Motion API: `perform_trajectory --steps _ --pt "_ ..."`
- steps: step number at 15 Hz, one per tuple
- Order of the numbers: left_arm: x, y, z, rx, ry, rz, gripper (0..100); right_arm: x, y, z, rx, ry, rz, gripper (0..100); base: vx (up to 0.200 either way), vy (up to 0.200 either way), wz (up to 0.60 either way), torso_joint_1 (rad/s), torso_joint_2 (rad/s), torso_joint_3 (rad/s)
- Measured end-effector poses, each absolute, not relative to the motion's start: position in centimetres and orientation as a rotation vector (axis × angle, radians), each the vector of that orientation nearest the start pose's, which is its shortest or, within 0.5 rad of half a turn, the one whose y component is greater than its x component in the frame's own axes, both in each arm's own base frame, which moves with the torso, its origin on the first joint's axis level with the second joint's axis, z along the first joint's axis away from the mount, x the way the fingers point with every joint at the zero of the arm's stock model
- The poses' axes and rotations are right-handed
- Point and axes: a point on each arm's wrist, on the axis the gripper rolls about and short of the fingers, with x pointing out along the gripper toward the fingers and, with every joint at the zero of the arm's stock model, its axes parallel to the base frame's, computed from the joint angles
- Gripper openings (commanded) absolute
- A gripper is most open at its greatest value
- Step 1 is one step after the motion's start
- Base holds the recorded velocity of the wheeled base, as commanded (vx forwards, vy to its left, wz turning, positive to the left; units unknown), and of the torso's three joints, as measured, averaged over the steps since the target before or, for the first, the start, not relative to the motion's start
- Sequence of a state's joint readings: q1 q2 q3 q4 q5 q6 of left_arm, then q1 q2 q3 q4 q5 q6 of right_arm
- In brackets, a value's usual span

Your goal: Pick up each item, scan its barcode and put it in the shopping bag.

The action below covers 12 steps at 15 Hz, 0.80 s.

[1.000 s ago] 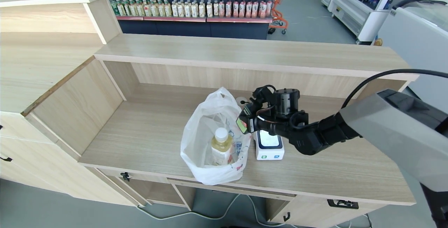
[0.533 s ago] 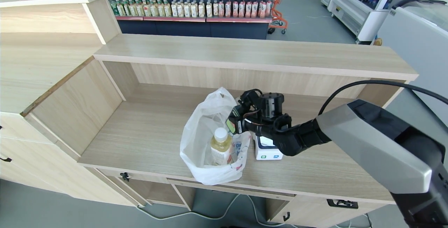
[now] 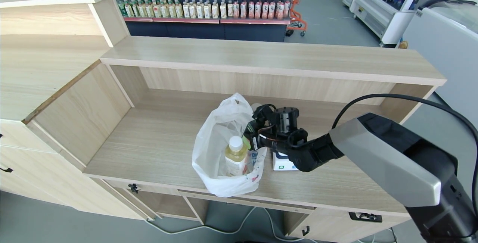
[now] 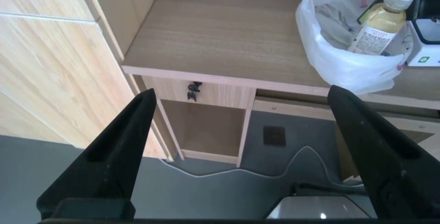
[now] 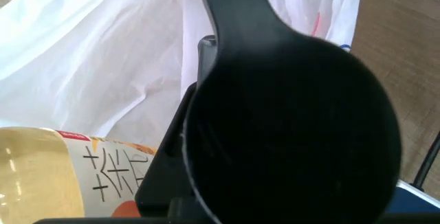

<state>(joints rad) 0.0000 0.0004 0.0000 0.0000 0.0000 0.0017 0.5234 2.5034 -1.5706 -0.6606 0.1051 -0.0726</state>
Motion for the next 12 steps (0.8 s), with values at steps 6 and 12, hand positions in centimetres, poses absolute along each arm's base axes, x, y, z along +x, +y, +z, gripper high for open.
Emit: perform_trajectory --steps 6,12 --pt "-2.3 0.0 7.5 0.002 0.000 0.000 100 43.7 24.7 4.7 -0.189 0.256 0.625 0 0.000 0.000 0.00 0.000 0.00 0.000" --pt "-2.3 0.0 7.6 0.006 0.000 0.000 100 43.6 24.2 4.4 -0.198 0.237 0.610 100 0.000 0.000 0.00 0.000 0.00 0.000"
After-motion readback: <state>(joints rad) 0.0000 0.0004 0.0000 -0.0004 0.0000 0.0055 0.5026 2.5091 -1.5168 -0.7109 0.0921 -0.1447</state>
